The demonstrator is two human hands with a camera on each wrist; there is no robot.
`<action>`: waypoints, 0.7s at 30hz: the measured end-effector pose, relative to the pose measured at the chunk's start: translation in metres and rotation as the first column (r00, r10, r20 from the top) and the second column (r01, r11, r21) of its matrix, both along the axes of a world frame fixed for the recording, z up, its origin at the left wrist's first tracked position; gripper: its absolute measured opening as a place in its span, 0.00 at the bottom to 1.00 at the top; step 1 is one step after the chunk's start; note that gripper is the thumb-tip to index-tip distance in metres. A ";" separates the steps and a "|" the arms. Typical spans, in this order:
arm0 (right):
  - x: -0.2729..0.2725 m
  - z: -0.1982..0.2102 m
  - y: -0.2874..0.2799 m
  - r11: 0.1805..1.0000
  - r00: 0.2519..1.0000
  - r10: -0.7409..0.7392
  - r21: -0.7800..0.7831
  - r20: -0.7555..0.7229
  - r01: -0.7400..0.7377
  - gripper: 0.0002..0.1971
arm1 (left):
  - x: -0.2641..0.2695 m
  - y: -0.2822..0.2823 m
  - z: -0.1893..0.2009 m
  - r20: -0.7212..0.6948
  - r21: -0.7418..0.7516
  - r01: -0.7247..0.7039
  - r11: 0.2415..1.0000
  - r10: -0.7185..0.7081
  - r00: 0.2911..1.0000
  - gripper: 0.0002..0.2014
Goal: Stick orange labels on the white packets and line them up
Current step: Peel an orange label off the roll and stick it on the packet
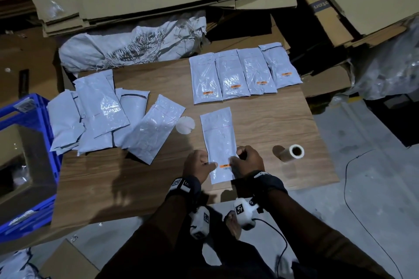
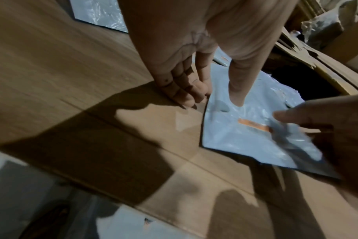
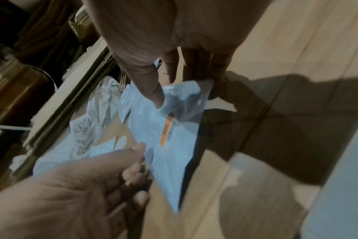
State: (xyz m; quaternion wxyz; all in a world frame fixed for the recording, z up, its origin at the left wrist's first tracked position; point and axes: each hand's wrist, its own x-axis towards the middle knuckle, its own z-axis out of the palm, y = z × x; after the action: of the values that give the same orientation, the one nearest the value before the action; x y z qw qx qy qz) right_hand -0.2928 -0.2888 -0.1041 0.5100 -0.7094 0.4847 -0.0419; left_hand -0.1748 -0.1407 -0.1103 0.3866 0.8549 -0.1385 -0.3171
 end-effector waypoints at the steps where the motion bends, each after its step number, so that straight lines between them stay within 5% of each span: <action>1: 0.001 0.004 0.003 0.999 1.000 -0.017 0.043 0.013 0.016 0.09 | 0.002 0.001 0.000 -0.049 -0.015 -0.005 1.000 0.004 0.999 0.19; 12: 0.058 0.047 -0.001 0.994 0.943 -0.105 0.041 0.316 0.097 0.14 | 0.072 -0.001 0.037 -0.193 -0.231 0.021 0.973 -0.067 0.979 0.22; 21: 0.124 0.065 -0.021 0.986 0.922 -0.157 -0.004 0.353 0.169 0.15 | 0.142 -0.025 0.065 -0.017 -0.338 0.111 0.934 -0.125 0.992 0.19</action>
State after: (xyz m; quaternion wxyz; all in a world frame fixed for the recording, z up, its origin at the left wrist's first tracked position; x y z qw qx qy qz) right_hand -0.1686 -0.3098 -0.0394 0.5706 -0.6565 0.4423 -0.2187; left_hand -0.0327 -0.1653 -0.0456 0.5098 0.7601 -0.2342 -0.3279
